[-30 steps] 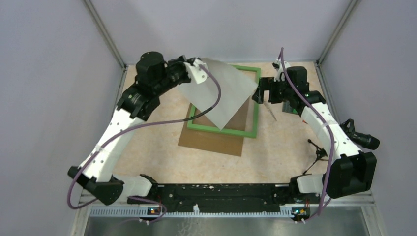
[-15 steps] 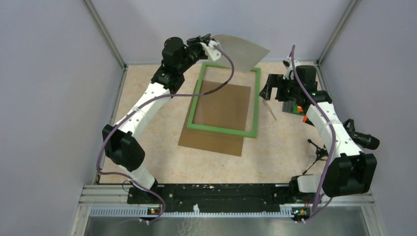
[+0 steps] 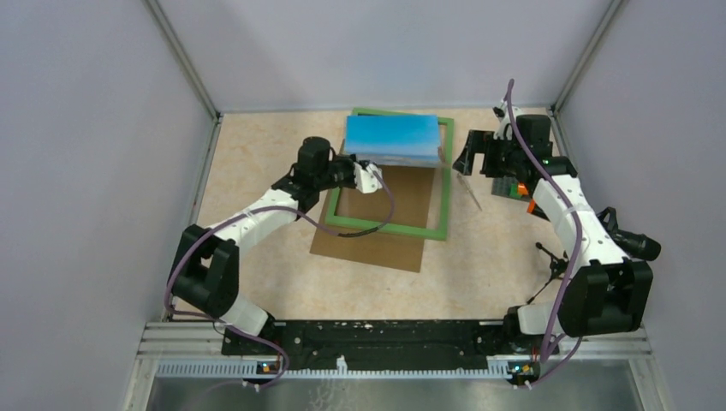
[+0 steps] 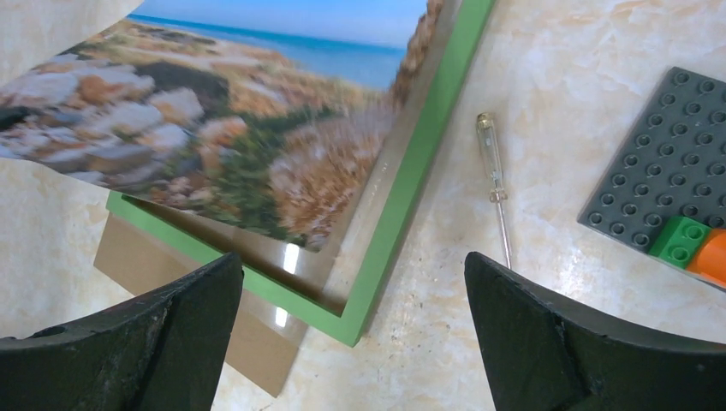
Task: Take the photo out of the frame
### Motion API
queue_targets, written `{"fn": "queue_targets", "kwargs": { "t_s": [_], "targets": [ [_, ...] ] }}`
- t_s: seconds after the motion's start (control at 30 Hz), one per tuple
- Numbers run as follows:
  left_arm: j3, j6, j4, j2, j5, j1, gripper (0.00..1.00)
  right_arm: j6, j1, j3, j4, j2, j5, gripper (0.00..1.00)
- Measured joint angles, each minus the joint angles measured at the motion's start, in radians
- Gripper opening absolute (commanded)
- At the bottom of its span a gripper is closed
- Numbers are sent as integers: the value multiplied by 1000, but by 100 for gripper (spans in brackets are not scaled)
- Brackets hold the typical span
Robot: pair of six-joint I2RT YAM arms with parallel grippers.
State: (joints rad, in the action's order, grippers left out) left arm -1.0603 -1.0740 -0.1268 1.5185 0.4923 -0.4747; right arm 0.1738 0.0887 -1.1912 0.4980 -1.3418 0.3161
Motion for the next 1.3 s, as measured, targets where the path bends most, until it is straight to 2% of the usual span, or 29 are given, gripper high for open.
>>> {"fn": "queue_targets", "kwargs": {
  "t_s": [0.43, 0.47, 0.53, 0.6, 0.73, 0.77, 0.87, 0.97, 1.1, 1.2, 1.3],
  "targets": [
    [257, -269, 24, 29, 44, 2, 0, -14, 0, 61, -3, -85, 106, 96],
    [270, -290, 21, 30, 44, 2, 4, -14, 0, 67, -3, -89, 115, 96],
    [283, -315, 21, 35, 42, 2, 25, -14, 0, 74, -2, -99, 129, 95],
    [285, -327, 26, 38, 39, 2, 41, -16, 0, 79, -3, -107, 138, 95],
    [285, -333, 92, 10, 32, 5, 59, -21, 0, 86, -8, -126, 148, 95],
    [286, -338, 114, -5, 32, 6, 67, -22, 0, 87, -13, -133, 150, 94],
    [287, -335, 237, -101, 42, 13, 80, -21, 0, 87, -32, -157, 150, 94],
    [287, -291, 336, -200, 54, 23, 86, -19, 0, 87, -64, -198, 148, 94],
    [232, -97, 457, -240, 73, 72, 89, -5, 0, 80, -93, -270, 122, 92],
    [111, 58, 554, -186, 108, 167, 90, 15, 0, 50, -107, -331, 97, 92],
    [41, 122, 595, -142, 145, 289, 97, 33, 0, -17, -119, -404, 74, 90]
  ]
}}
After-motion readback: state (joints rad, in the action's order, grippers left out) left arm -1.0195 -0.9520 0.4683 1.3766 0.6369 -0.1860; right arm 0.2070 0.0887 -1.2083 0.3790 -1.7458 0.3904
